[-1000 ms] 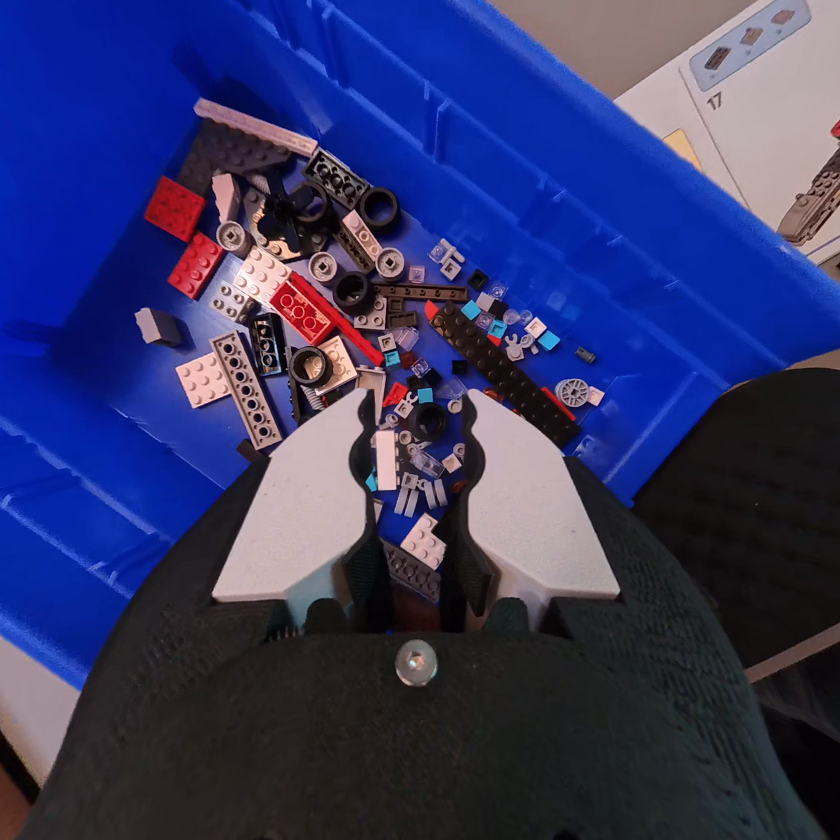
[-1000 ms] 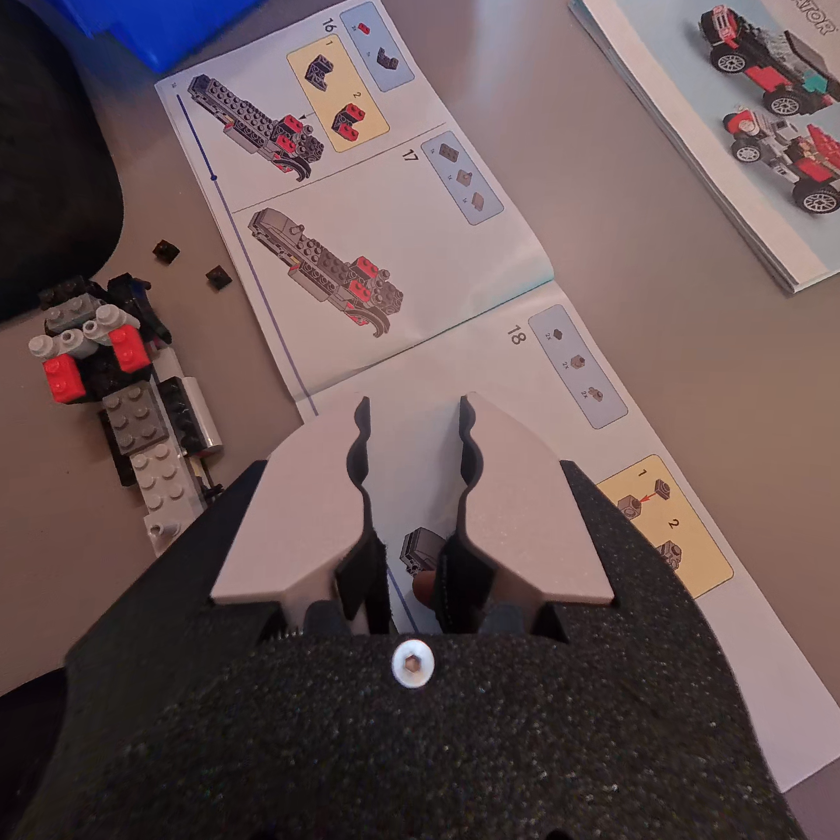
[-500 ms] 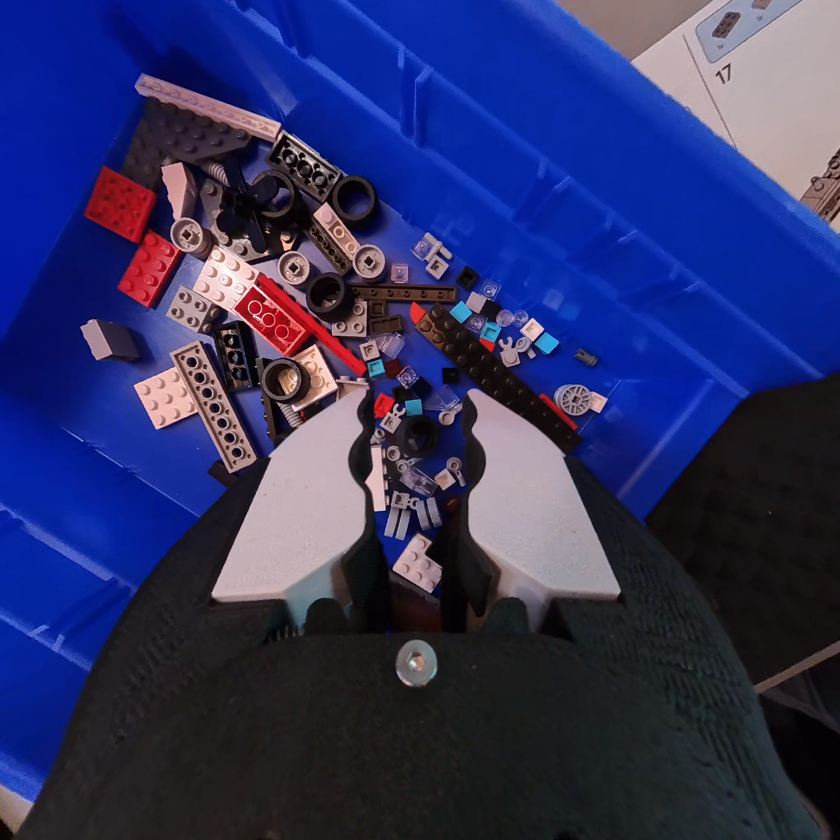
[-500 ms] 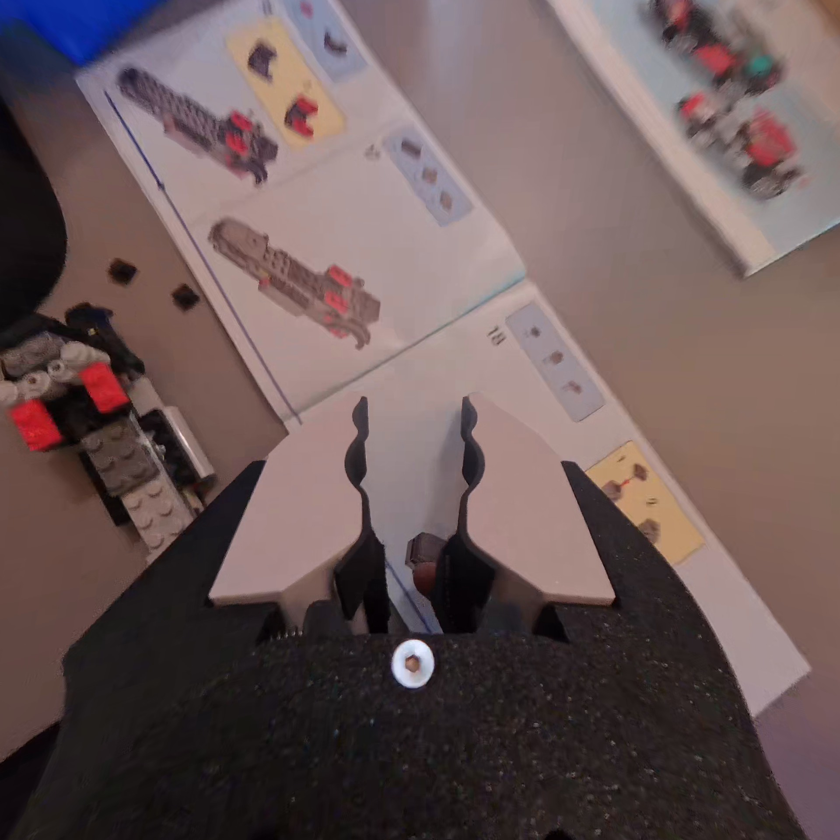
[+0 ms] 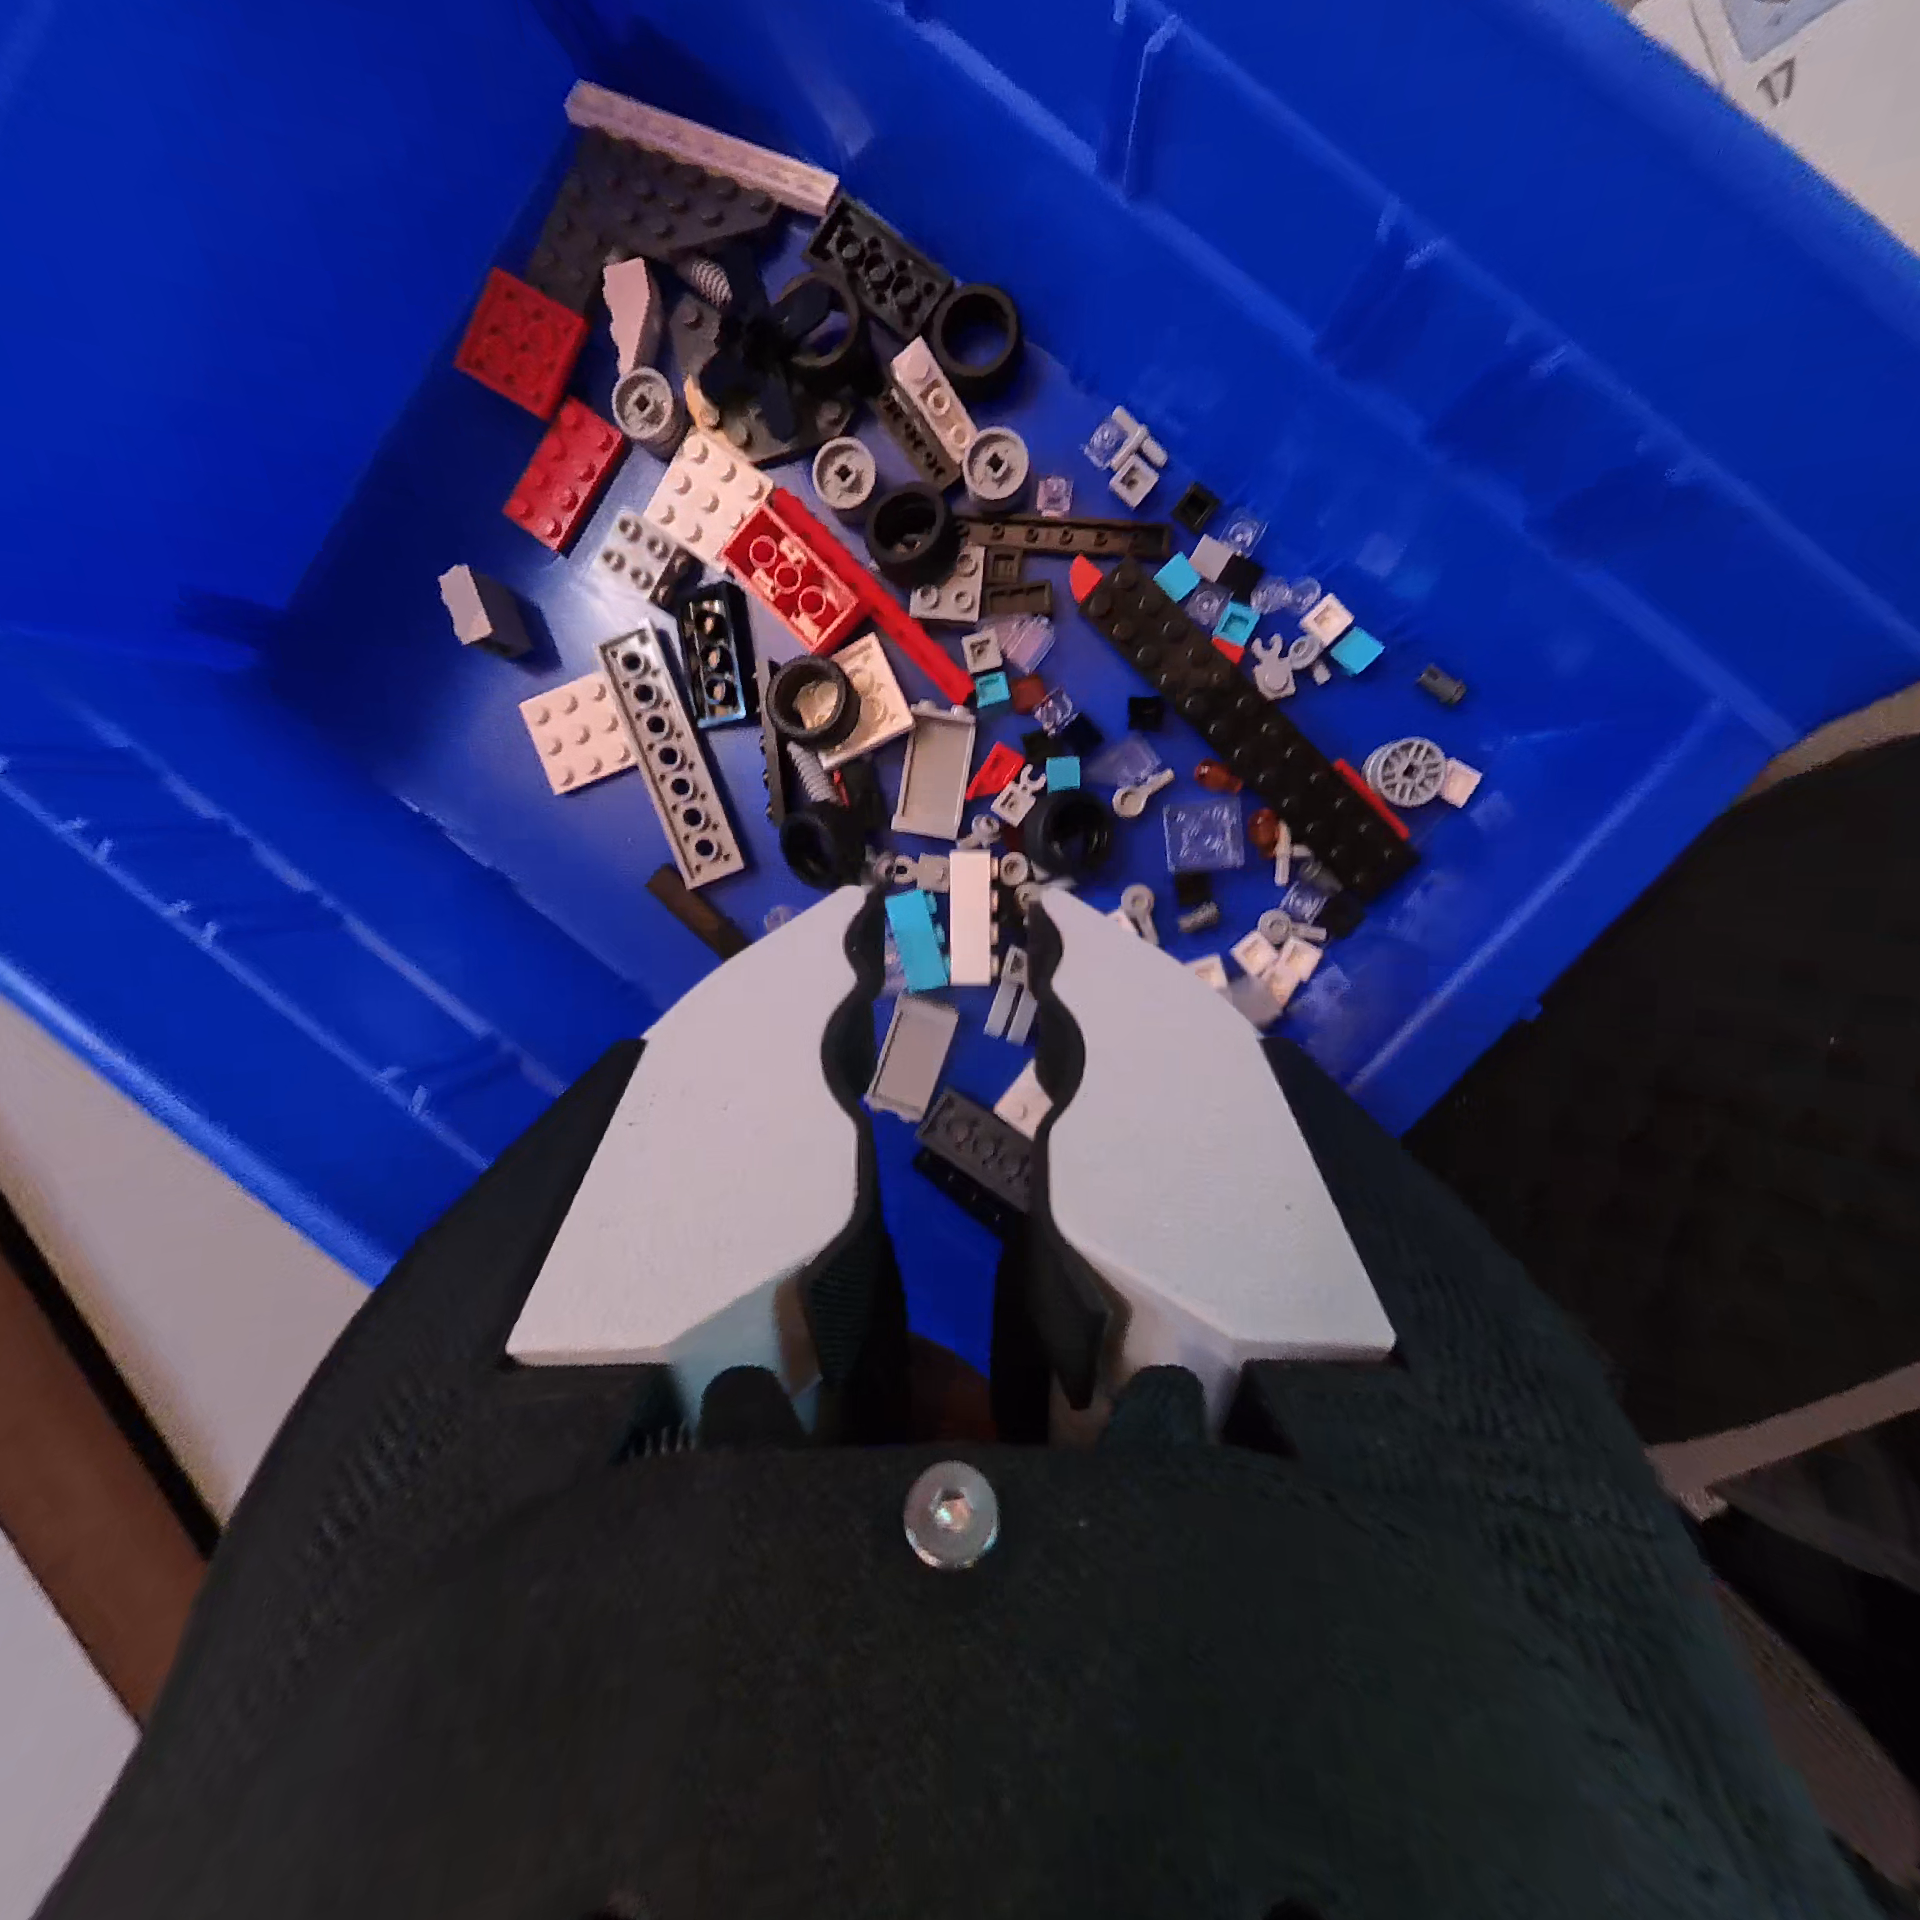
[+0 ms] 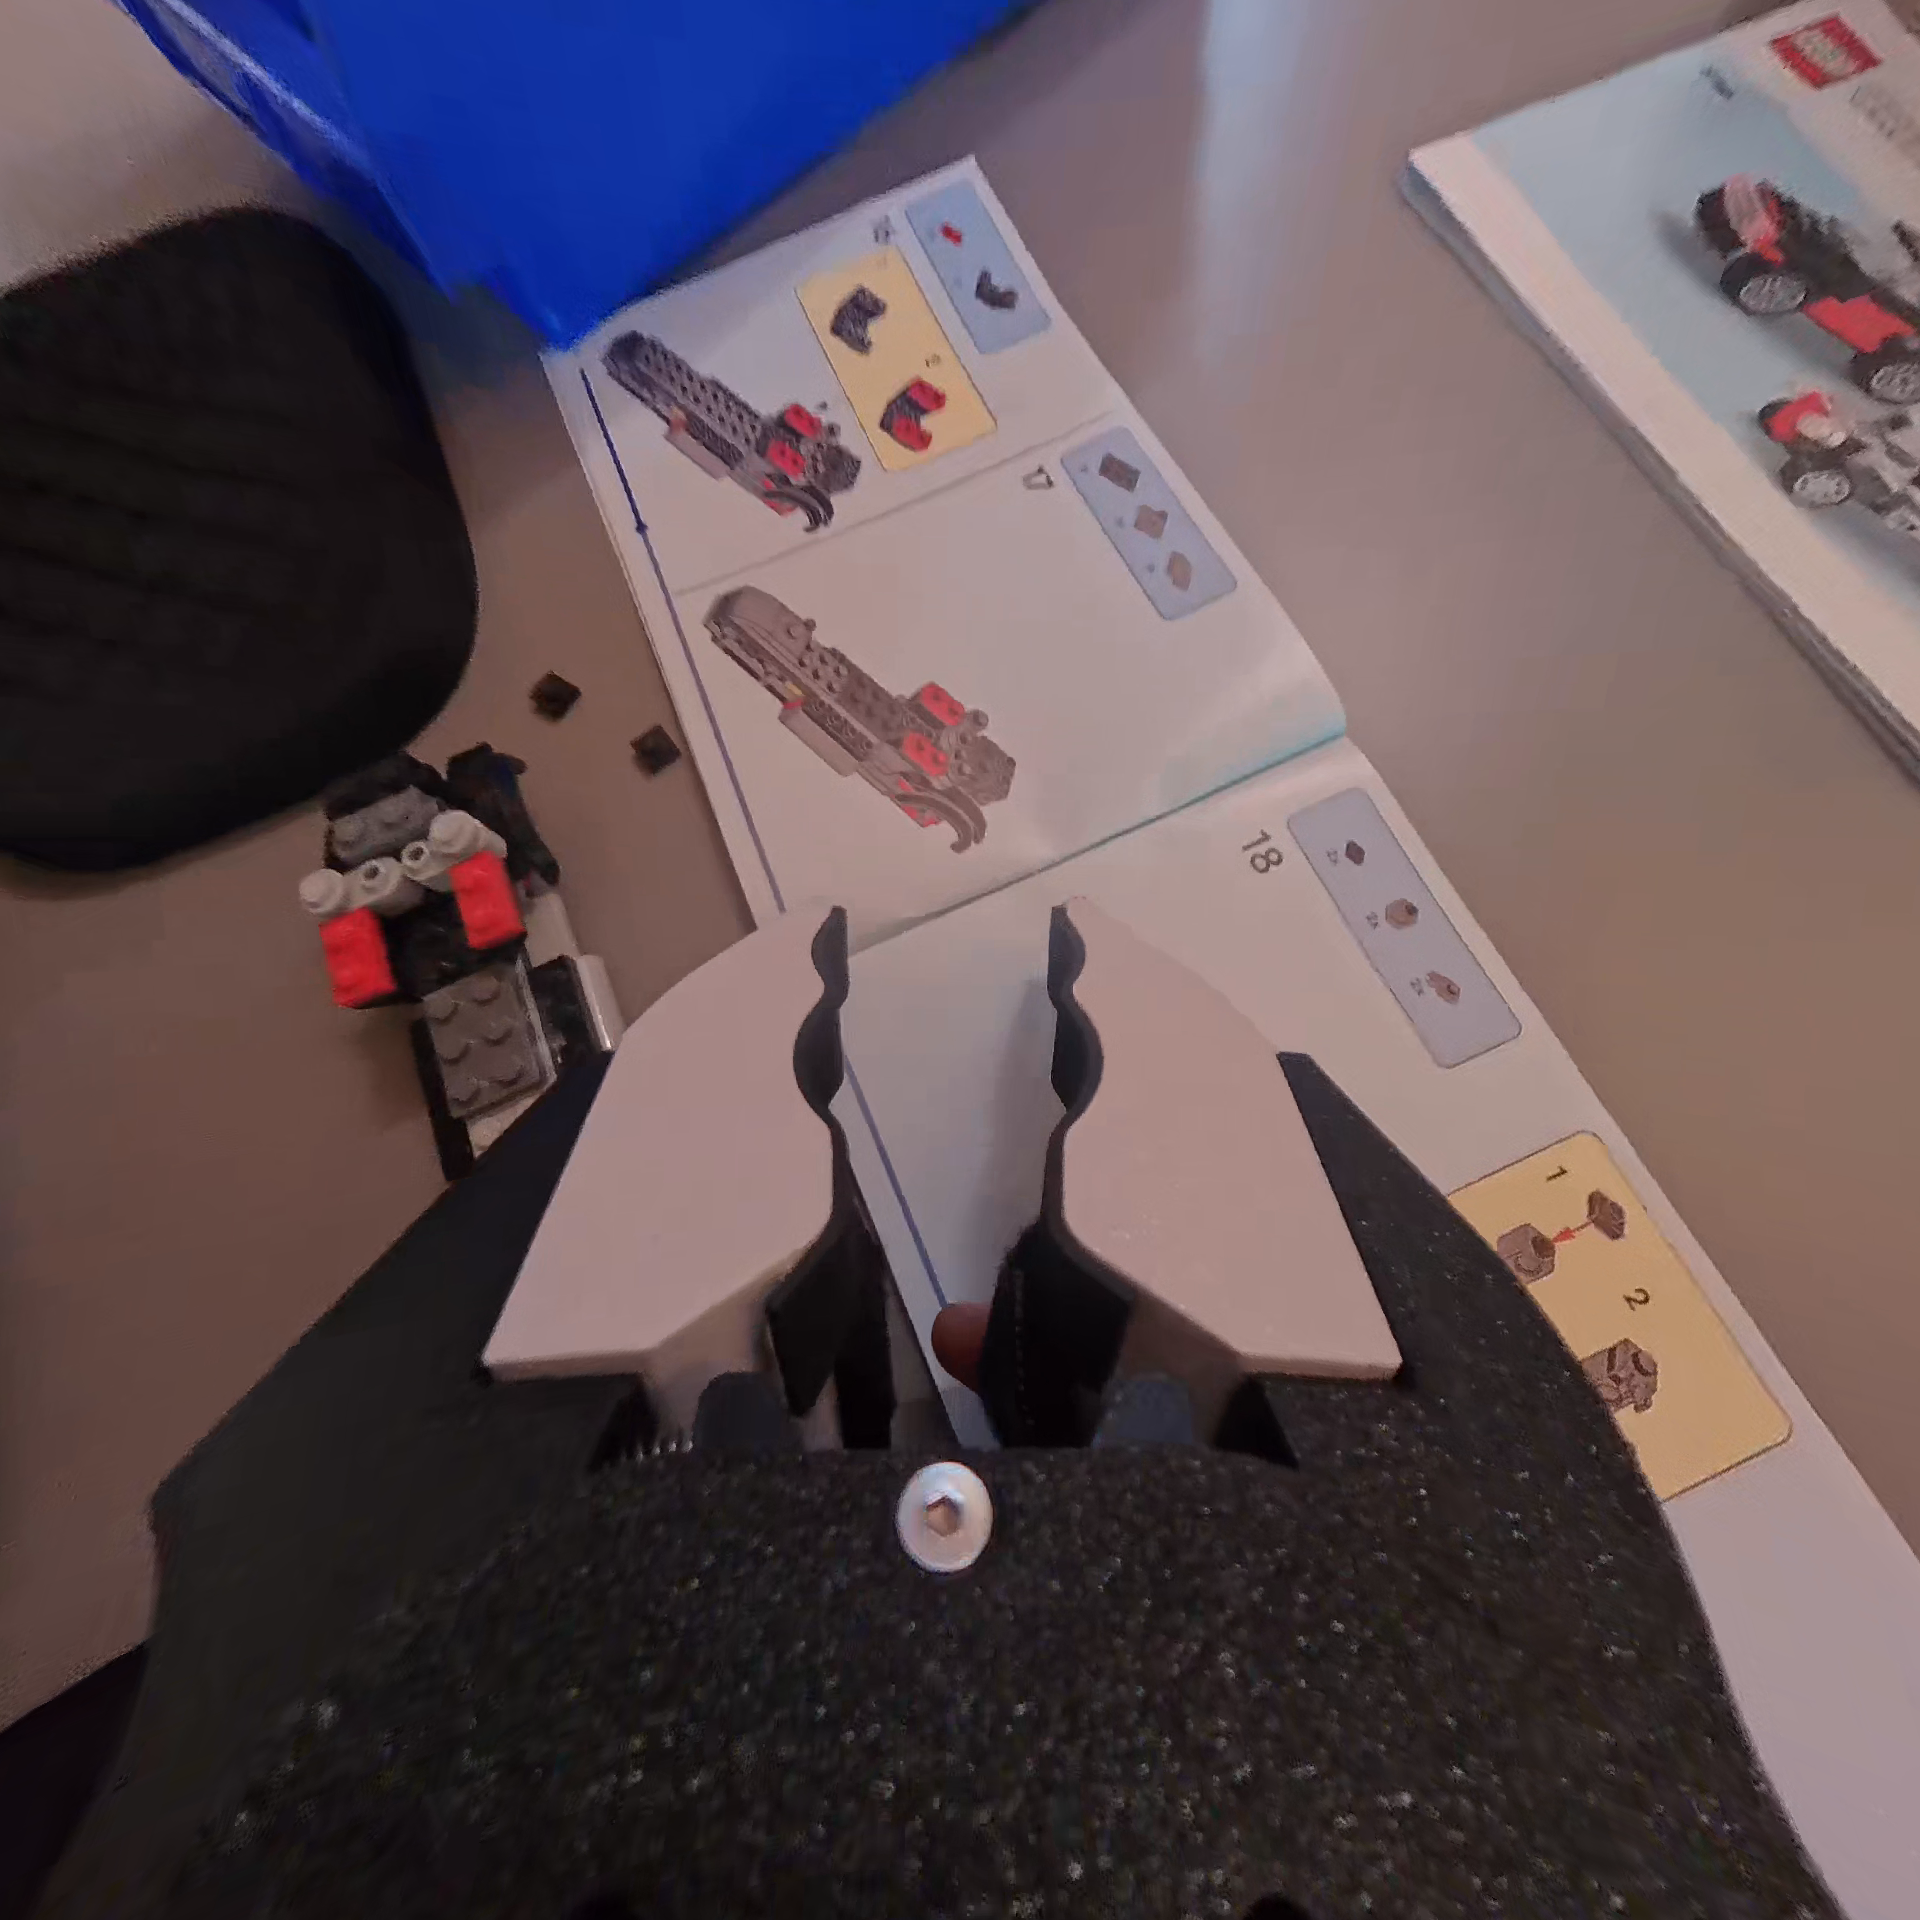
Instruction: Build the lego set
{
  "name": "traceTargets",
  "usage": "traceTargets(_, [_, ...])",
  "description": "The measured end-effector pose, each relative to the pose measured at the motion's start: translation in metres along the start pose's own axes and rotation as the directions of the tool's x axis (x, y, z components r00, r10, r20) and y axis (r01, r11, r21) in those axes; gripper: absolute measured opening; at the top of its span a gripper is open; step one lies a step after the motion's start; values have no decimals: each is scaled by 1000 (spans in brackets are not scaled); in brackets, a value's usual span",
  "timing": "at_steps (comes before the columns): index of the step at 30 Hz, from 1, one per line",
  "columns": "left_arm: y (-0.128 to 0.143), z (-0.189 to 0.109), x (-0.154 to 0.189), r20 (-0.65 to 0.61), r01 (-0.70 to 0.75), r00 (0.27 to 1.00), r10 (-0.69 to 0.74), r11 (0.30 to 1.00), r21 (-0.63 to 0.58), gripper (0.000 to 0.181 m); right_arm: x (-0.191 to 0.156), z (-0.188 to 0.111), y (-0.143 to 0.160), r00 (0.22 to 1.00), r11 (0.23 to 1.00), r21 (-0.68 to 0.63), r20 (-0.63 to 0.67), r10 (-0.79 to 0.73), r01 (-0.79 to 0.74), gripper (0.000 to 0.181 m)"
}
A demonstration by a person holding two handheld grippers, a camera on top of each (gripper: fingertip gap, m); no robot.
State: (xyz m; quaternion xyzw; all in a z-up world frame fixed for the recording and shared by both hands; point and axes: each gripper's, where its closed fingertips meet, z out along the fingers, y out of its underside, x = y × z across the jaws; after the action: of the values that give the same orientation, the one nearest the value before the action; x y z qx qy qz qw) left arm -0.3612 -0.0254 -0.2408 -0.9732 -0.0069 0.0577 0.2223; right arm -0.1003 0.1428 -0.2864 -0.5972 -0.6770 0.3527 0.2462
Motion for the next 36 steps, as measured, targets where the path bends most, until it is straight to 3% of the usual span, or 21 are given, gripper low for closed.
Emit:
traceTargets(5, [17, -8, 8, -35, -33, 999, 31, 998, -56, 24, 5, -7, -12, 1000, 996, 85, -16, -6, 7, 31])
traceTargets(12, [31, 8, 43, -151, -191, 974, 168, 970, -148, 29, 1, 0, -6, 999, 998, 42, 5, -40, 39, 29])
traceTargets(18, [36, 17, 45, -179, -188, 972, 154, 963, -193, 28, -2, 3, -4, 996, 996, 21, 17, -82, 82, 28])
traceTargets(23, [19, 22, 41, -136, -165, 980, 148, 979, -122, 28, 1, 3, -5, 997, 997, 29, 11, -73, 73, 27])
traceTargets(26, [-12, 21, 24, -49, -51, 997, 53, 997, 53, 28, 3, 3, -6, 998, 997, 40, 8, -67, 67, 26])
traceTargets(29, [-30, 21, 21, -93, 25, 996, -9, 983, 180, 28, 4, 3, -5, 998, 997, 42, 11, -67, 66, 25])
traceTargets(36, [-23, 47, 41, -229, -78, 968, 105, 989, 124, 28, 3, 4, -12, 997, 994, 90, 40, -69, 65, 24])
